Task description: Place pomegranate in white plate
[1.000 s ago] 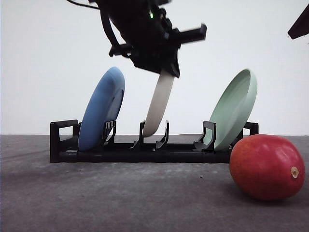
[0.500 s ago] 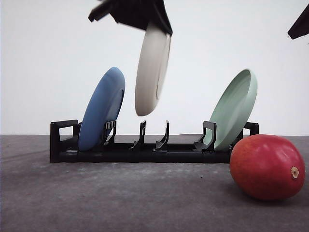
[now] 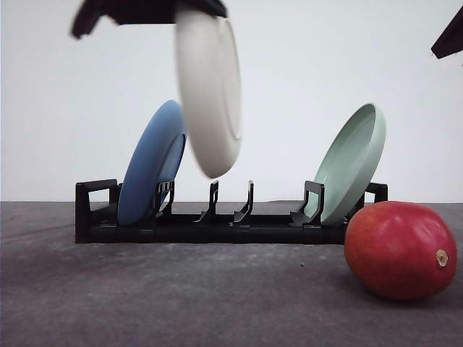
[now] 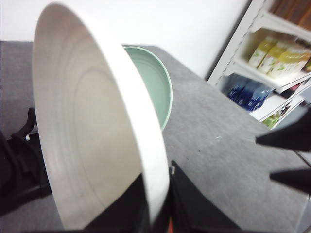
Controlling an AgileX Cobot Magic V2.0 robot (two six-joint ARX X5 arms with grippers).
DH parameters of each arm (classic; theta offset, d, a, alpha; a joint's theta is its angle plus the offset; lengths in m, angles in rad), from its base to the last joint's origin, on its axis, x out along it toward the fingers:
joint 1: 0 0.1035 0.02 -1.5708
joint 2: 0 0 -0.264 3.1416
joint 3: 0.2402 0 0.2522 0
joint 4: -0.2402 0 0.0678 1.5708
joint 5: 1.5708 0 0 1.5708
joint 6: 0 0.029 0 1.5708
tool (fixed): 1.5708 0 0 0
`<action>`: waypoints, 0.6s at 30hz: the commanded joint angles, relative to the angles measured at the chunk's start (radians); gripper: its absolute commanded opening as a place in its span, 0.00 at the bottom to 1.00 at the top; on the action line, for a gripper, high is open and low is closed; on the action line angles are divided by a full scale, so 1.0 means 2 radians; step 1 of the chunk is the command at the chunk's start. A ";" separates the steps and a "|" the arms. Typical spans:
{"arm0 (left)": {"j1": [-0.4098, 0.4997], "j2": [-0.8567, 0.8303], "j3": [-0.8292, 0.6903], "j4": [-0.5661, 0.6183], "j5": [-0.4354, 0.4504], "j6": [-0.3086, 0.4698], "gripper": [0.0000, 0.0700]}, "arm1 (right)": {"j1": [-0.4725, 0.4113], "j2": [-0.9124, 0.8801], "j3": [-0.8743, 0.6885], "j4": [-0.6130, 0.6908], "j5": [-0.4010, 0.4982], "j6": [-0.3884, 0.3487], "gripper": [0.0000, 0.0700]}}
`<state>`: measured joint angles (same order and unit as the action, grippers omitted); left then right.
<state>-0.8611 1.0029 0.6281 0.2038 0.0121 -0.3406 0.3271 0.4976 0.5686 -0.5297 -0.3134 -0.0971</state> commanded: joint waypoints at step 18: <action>-0.184 0.015 -0.025 -0.221 -0.182 0.333 0.01 | 0.002 0.002 0.009 0.006 0.000 0.006 0.63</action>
<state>-1.2130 1.0112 0.5641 -0.2517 -0.3318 0.2578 0.3271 0.4980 0.5686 -0.5297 -0.3134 -0.0971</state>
